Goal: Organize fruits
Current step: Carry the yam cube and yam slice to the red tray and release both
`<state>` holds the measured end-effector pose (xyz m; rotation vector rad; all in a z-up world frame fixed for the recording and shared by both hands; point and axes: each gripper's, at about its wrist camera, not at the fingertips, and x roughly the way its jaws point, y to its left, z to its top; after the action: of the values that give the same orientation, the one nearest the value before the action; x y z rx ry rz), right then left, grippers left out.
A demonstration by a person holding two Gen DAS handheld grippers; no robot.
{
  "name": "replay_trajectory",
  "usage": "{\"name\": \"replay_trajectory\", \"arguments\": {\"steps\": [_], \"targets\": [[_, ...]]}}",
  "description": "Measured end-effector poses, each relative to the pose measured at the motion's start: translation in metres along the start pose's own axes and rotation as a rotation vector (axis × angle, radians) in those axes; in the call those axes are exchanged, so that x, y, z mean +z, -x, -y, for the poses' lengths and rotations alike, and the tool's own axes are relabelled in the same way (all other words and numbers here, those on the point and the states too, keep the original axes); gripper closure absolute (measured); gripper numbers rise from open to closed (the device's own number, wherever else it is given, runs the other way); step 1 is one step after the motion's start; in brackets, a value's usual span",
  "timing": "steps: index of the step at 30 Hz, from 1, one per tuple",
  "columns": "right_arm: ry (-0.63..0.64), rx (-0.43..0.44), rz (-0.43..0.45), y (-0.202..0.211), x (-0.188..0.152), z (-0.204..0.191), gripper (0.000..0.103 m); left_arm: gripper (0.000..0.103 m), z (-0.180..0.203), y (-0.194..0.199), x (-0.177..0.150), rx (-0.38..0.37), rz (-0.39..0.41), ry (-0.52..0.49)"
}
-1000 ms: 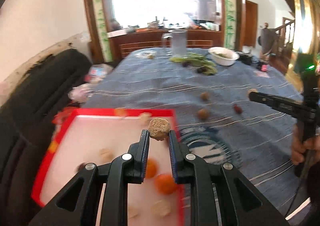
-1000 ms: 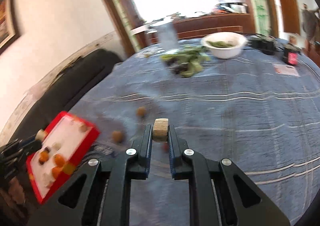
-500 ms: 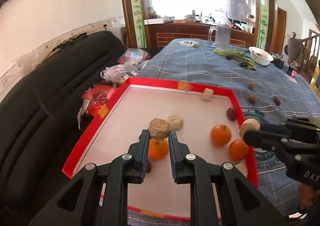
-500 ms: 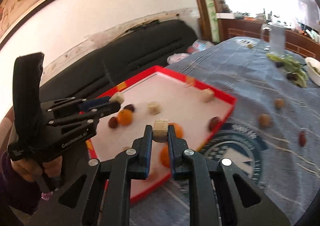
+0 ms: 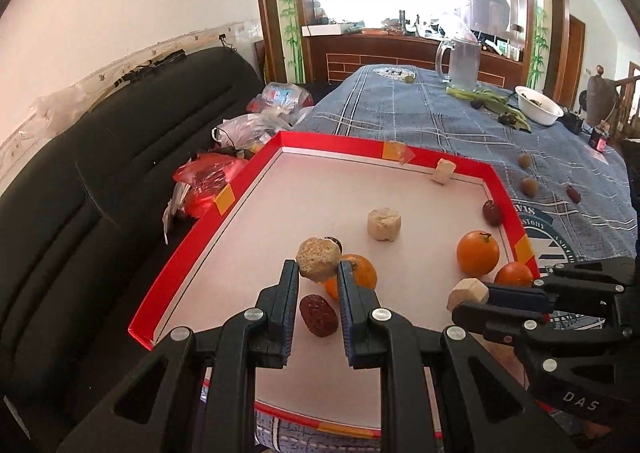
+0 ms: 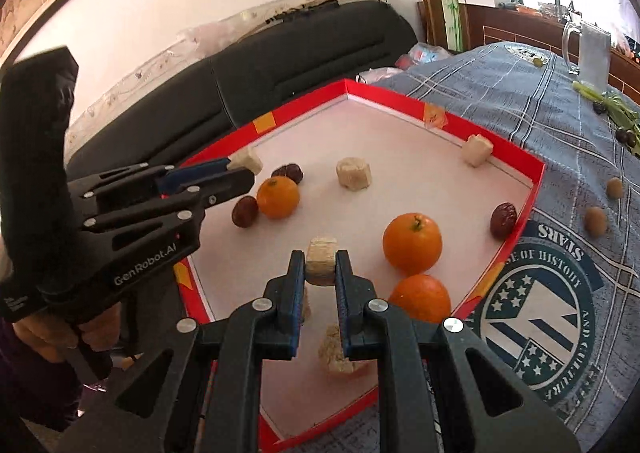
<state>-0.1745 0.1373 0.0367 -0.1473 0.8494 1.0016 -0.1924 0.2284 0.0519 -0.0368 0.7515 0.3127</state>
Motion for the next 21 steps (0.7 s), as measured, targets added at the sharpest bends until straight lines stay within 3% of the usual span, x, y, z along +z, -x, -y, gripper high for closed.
{"name": "replay_trajectory", "arguments": {"steps": [10, 13, 15, 16, 21], "targets": [[-0.050, 0.010, -0.036, -0.007, -0.001, 0.009, 0.086, 0.083, 0.003, -0.003, -0.001, 0.027, -0.017, -0.014], [-0.057, 0.026, -0.039, -0.006, 0.002, 0.010, 0.086, 0.074, 0.004, -0.002, 0.000, 0.026, -0.015, -0.015], [-0.065, 0.039, -0.027, -0.001, 0.003, 0.011, 0.086, 0.056, 0.004, -0.001, 0.001, 0.026, -0.014, -0.010], [-0.073, 0.047, -0.019, 0.004, 0.004, 0.013, 0.086, 0.053, 0.004, 0.000, 0.001, 0.029, -0.008, -0.006], [-0.109, 0.067, 0.053, 0.028, 0.008, 0.029, 0.085, 0.044, 0.011, 0.009, 0.008, 0.016, 0.033, -0.009]]}}
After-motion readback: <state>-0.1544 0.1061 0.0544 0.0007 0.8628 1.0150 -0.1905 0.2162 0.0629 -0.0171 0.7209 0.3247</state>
